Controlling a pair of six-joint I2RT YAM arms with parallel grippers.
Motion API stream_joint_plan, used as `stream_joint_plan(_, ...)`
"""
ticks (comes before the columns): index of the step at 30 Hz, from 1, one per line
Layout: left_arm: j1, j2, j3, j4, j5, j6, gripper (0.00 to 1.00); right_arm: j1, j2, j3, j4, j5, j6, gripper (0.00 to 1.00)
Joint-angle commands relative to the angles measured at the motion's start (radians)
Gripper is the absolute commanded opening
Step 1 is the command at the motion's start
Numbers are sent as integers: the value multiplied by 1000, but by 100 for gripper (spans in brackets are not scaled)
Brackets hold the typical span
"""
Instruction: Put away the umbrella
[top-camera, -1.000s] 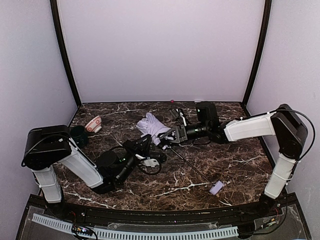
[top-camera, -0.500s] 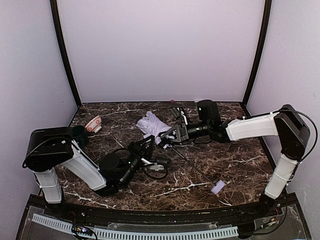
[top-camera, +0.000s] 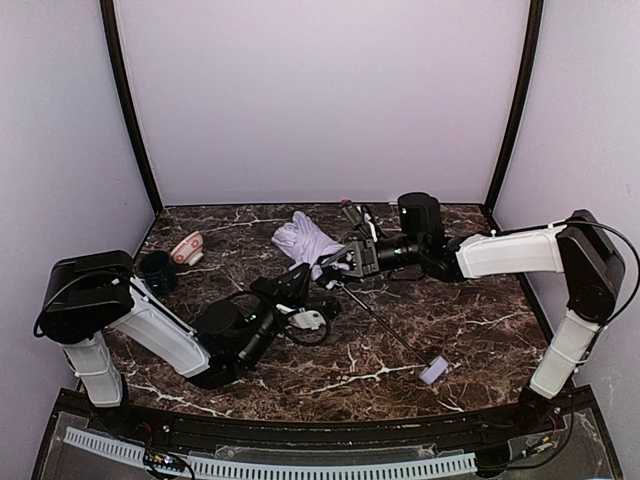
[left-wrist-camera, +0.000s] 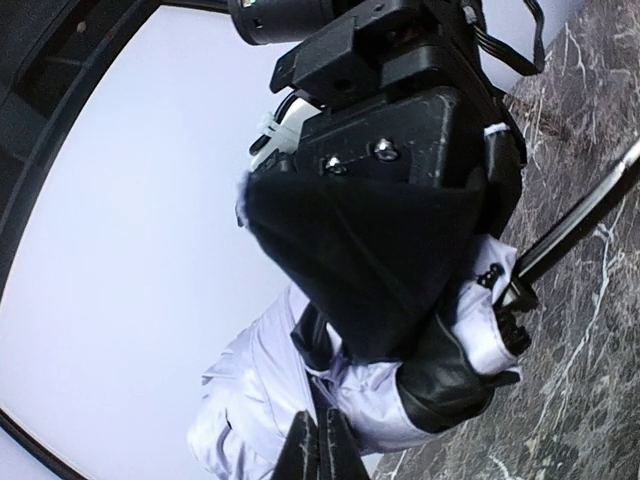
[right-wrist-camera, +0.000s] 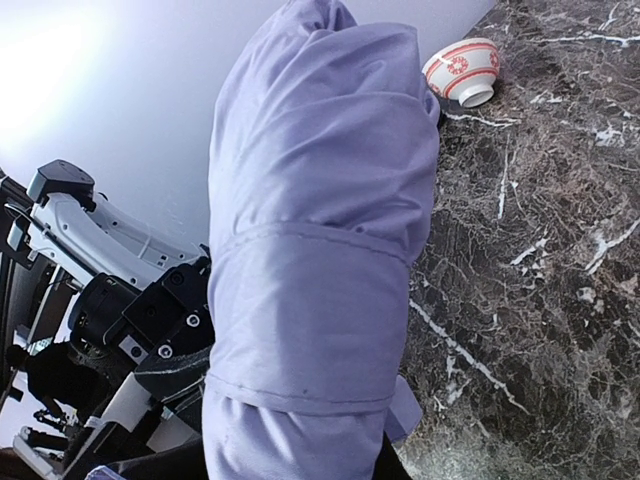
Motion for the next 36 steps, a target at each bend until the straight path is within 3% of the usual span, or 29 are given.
stream_joint_plan(1, 5, 51, 9, -131, 53, -201, 0, 0, -82, 97, 257, 16, 18, 0)
stream_joint_plan(8, 55, 66, 23, -127, 62, -293, 0, 21, -91, 108, 238, 0, 0, 0)
stream_joint_plan(12, 84, 71, 31, -89, -18, -245, 0, 29, -101, 107, 182, -22, -36, 0)
stream_joint_plan(19, 102, 81, 8, 27, -28, -226, 7, 47, -102, 111, 105, -83, -92, 0)
stream_joint_plan(23, 112, 69, -11, 41, 23, -255, 18, 58, -109, 143, 69, -103, -119, 0)
stream_joint_plan(27, 119, 62, -12, -22, 60, -270, 7, 71, -109, 150, 47, -104, -138, 0)
stream_joint_plan(32, 116, 46, -23, -48, 68, -279, 6, 70, -110, 150, 31, -89, -147, 0)
stream_joint_plan(36, 116, -53, -134, -55, 145, -454, 19, 60, -150, 155, 6, -56, -172, 0)
